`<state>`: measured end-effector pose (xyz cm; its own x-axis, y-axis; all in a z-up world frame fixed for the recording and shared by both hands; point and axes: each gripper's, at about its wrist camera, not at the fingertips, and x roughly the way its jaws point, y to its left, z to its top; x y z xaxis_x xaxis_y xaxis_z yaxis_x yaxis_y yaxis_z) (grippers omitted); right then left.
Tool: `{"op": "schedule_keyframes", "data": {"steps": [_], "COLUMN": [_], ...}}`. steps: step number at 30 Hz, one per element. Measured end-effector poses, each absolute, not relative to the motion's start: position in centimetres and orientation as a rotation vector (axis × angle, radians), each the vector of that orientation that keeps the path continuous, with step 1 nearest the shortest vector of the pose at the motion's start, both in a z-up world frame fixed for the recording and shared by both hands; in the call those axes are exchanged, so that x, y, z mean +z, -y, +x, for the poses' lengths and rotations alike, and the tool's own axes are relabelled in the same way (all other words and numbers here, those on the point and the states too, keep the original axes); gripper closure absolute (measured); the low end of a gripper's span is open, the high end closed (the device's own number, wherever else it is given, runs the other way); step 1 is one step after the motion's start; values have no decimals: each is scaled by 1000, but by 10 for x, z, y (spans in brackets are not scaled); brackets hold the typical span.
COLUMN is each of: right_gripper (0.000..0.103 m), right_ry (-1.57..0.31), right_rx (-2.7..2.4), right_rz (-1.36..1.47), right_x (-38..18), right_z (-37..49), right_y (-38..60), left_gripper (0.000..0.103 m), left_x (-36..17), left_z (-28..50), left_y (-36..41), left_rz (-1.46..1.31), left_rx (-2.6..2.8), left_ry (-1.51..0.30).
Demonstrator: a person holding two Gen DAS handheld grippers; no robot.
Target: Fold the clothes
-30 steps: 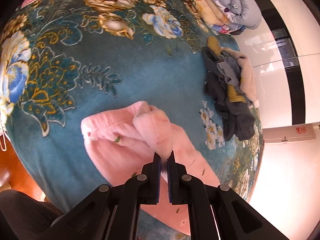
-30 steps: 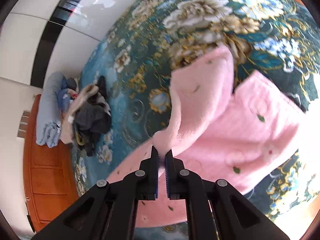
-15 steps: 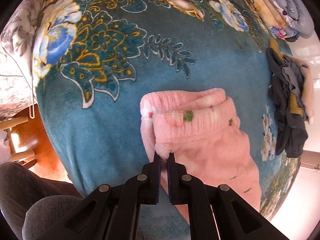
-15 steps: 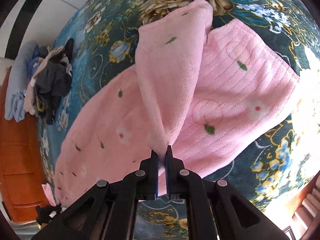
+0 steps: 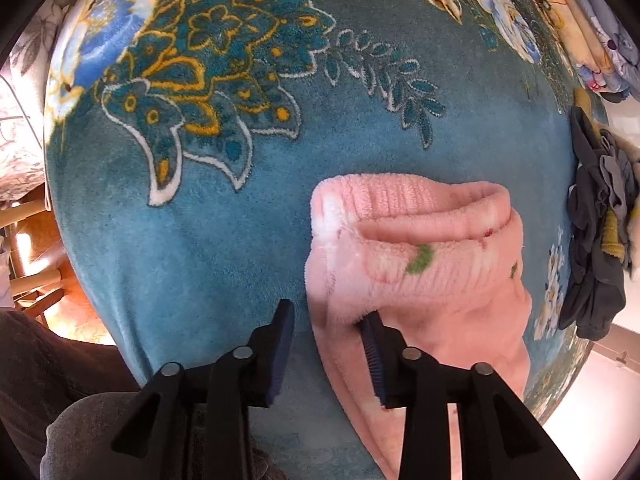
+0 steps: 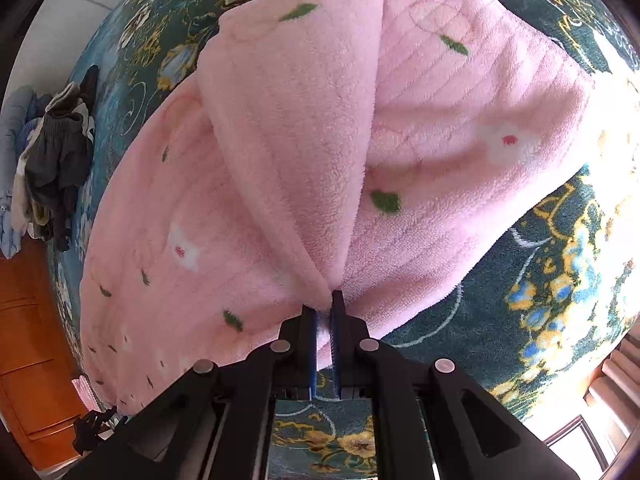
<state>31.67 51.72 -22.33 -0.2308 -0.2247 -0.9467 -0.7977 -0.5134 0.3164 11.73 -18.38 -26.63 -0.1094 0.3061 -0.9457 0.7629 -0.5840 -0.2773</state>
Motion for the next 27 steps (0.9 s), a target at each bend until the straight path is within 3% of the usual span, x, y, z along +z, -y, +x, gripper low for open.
{"op": "schedule_keyframes", "data": {"steps": [9,14,16,20,24,27], "right_gripper": [97,97,97,97,97,97], "right_ry": [-1222,-1210,-1203,-1198,-1235,-1245], "right_rx": [1773,1765,1764,1758,1808,1918], "right_rz": [-1603,-1609,-1611,-1601,-1537,-1506], "right_x": [-227,-228,-227,-225,-209,-193], "right_z": [317,316,315,317,317,309], "right_y": [-521,-523,-523,-525,-524,-511], "left_gripper": [57,88,92,96,96,96], "left_x": [-276,-273,-268,-238,-168,-123], "left_z": [127,126,123,104,73,51], "left_y": [176,173,171,163,165,177], "left_rz": [1762,1752,1749,1708,1541,1412], "left_rx": [-1746,-1793,-1817,-1962,-2228,-2429], "left_ry": [-1253,-1326,-1318,-1246,-1340,-1290]}}
